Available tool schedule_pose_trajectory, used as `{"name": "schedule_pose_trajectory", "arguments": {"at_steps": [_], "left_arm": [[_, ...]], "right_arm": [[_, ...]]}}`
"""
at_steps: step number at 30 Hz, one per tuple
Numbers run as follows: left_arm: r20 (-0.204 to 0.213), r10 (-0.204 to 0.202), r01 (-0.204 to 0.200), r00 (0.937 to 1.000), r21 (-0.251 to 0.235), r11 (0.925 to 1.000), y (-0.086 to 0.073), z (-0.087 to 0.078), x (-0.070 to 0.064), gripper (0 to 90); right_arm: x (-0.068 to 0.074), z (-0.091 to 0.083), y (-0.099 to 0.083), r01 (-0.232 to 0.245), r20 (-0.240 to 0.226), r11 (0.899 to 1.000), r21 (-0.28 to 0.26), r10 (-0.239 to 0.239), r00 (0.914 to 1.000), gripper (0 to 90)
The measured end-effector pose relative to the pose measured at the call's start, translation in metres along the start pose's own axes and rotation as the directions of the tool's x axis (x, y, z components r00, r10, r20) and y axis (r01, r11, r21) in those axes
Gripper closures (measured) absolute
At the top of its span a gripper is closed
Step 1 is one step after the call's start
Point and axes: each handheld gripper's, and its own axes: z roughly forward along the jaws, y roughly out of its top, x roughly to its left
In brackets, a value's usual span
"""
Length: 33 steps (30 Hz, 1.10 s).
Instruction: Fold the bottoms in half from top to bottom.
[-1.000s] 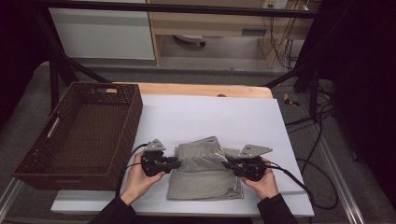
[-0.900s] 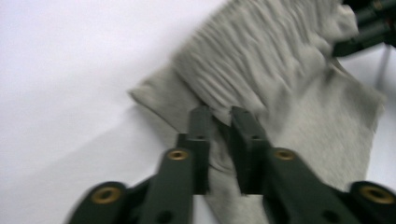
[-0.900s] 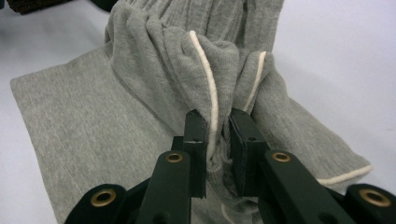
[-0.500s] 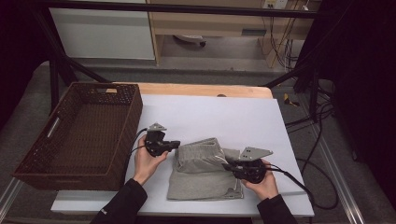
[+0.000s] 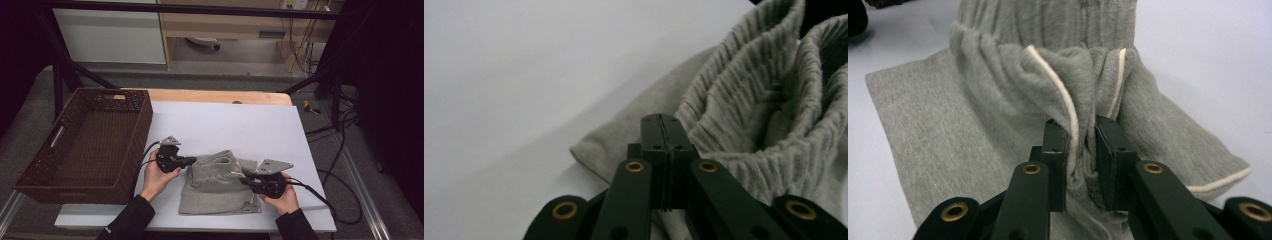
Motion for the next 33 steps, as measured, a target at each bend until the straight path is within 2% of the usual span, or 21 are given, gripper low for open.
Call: {"name": "schedule_pose_trajectory", "arguments": {"at_steps": [7, 14, 19, 22, 24, 26, 29, 33], "left_arm": [[0.062, 0.029, -0.029, 0.9977, 0.007, 0.9995, -0.010, -0.009, -0.012, 90.0], [0.070, 0.079, -0.081, 0.9944, 0.030, 0.9962, -0.020, -0.012, -0.029, 90.0], [0.073, 0.108, -0.112, 0.9914, 0.048, 0.9926, -0.023, -0.010, -0.036, 90.0], [0.063, 0.108, -0.111, 0.9921, 0.044, 0.9928, -0.021, -0.005, -0.035, 89.5], [0.058, 0.106, -0.108, 0.9927, 0.045, 0.9931, -0.018, -0.001, -0.035, 89.1], [0.070, 0.113, -0.117, 0.9911, 0.055, 0.9917, -0.018, 0.003, -0.038, 89.1], [0.079, 0.144, -0.150, 0.9865, 0.079, 0.9856, -0.022, 0.006, -0.046, 89.6], [0.084, 0.183, -0.192, 0.9795, 0.107, 0.9756, -0.030, 0.007, -0.058, 89.7]], "right_arm": [[0.003, -0.004, -0.001, 0.013, -0.001, 1.000, 0.002, -0.013, 0.9999, 73.1], [0.005, -0.010, 0.000, -0.012, -0.007, 1.000, -0.011, 0.012, 0.9999, 65.7], [0.004, -0.022, 0.003, -0.037, -0.009, 0.998, -0.041, 0.037, 0.9993, 59.6], [0.004, -0.030, 0.004, -0.047, -0.002, 0.997, -0.063, 0.047, 0.9989, 62.6], [0.003, -0.032, 0.004, -0.059, 0.005, 0.995, -0.079, 0.060, 0.9982, 71.6], [0.003, -0.031, 0.005, -0.082, 0.015, 0.993, -0.079, 0.084, 0.9964, 81.1], [0.005, -0.024, 0.005, -0.101, 0.010, 0.993, -0.063, 0.102, 0.9947, 88.0], [0.009, -0.014, 0.009, -0.120, 0.003, 0.991, -0.065, 0.121, 0.9927, 88.4]]}}
